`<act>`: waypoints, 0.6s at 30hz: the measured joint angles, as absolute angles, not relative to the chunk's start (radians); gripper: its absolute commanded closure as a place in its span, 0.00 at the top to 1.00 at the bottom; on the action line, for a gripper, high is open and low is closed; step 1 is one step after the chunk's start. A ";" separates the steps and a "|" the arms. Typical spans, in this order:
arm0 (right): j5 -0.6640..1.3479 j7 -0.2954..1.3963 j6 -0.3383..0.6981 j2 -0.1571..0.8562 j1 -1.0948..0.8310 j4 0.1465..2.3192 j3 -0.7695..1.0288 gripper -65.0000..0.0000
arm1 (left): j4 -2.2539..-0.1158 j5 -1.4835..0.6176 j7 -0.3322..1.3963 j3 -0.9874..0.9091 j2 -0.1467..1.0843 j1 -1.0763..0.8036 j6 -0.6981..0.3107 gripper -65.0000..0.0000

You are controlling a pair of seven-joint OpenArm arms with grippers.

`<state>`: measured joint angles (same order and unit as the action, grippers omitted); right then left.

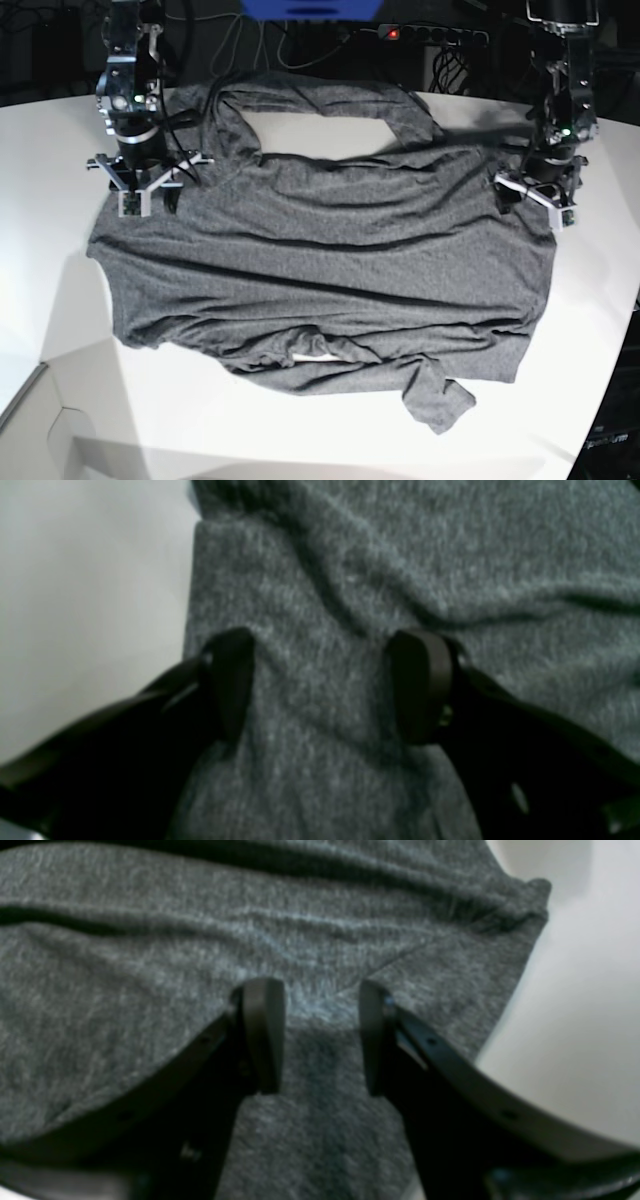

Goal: Layout the t-shirt on the table in an organized manner, then fold the t-shirt properly
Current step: 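Move both grippers to the shirt's collar-side corners and grasp, then pull the collar-side corners apart with both grippers to straighten the shirt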

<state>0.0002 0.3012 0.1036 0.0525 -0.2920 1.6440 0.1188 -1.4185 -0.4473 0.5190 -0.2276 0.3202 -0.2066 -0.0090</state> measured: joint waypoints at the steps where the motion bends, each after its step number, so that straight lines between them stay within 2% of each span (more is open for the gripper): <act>1: 0.001 0.300 0.104 0.053 -0.291 1.642 0.118 0.36 | -1.396 -0.447 0.518 -0.228 0.325 -0.186 -0.008 0.65; 8: 0.001 0.290 0.104 0.057 -0.276 1.601 0.120 0.36 | -1.275 -0.455 0.556 -0.225 0.400 -0.071 -0.011 0.65; 18: 0.006 0.250 0.104 0.059 -0.197 1.460 0.123 0.36 | -1.234 -0.412 0.618 -0.221 0.411 0.015 -0.003 0.65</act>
<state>0.0055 0.2504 0.1036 0.0586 -0.1974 1.4597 0.1234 -1.2343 -0.4118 0.6178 -0.2207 0.4107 0.0151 -0.0029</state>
